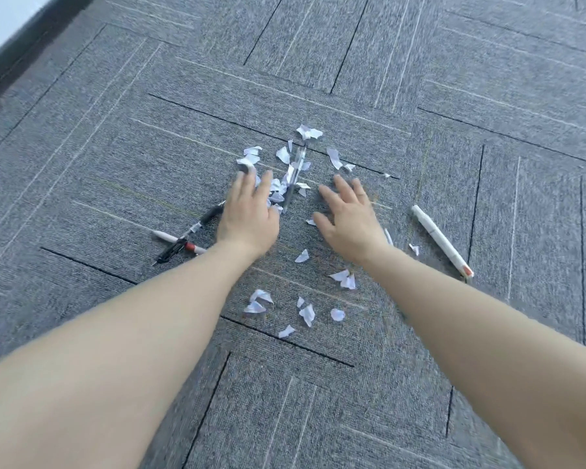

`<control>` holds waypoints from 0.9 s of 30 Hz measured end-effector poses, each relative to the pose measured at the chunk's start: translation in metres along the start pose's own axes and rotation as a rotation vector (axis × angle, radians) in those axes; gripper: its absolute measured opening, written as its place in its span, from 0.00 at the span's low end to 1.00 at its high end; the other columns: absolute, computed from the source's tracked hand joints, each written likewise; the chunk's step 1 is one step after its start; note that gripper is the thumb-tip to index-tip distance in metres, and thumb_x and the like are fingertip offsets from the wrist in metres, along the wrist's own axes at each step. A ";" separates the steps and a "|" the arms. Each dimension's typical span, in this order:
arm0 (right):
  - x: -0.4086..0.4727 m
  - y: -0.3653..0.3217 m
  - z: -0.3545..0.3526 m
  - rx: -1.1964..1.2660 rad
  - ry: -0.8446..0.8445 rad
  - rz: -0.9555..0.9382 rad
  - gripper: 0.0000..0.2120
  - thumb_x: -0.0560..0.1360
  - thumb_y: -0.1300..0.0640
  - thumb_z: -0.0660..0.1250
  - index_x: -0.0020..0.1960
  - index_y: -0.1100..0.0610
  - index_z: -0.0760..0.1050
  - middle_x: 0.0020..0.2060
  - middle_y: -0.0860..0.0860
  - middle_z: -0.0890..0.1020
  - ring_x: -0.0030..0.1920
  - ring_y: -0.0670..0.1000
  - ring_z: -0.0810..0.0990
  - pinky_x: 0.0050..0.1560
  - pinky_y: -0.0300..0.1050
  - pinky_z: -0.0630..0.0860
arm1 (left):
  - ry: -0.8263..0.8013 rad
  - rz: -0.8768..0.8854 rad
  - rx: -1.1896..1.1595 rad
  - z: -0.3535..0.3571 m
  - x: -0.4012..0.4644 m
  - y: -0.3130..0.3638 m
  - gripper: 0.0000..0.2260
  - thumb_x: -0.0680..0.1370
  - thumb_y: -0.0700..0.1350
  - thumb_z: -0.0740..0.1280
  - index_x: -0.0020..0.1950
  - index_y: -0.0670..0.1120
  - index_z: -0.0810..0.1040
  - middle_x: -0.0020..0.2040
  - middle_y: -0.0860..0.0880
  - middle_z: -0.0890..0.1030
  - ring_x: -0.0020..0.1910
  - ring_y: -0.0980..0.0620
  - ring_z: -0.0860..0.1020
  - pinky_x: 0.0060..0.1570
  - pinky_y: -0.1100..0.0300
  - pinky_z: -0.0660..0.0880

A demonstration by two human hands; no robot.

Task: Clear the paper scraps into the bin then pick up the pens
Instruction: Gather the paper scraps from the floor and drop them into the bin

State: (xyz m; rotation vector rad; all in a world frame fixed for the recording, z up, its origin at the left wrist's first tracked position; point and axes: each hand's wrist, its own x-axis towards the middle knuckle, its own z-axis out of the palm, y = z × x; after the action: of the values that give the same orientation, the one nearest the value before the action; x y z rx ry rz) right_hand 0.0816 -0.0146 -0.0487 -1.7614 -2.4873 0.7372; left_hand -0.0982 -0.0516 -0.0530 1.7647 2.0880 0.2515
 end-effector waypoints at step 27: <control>0.050 -0.020 -0.005 -0.009 0.144 -0.136 0.28 0.76 0.55 0.62 0.75 0.50 0.62 0.77 0.51 0.59 0.77 0.56 0.54 0.74 0.56 0.54 | 0.272 0.120 0.030 -0.007 0.013 -0.023 0.17 0.74 0.41 0.59 0.62 0.47 0.74 0.60 0.44 0.75 0.60 0.46 0.71 0.60 0.49 0.70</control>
State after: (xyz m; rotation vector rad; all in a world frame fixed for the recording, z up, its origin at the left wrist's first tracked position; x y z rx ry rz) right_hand 0.0470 0.0273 -0.0499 -1.5670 -2.4877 0.5696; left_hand -0.1237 -0.0421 -0.0580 1.9711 2.1782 0.5237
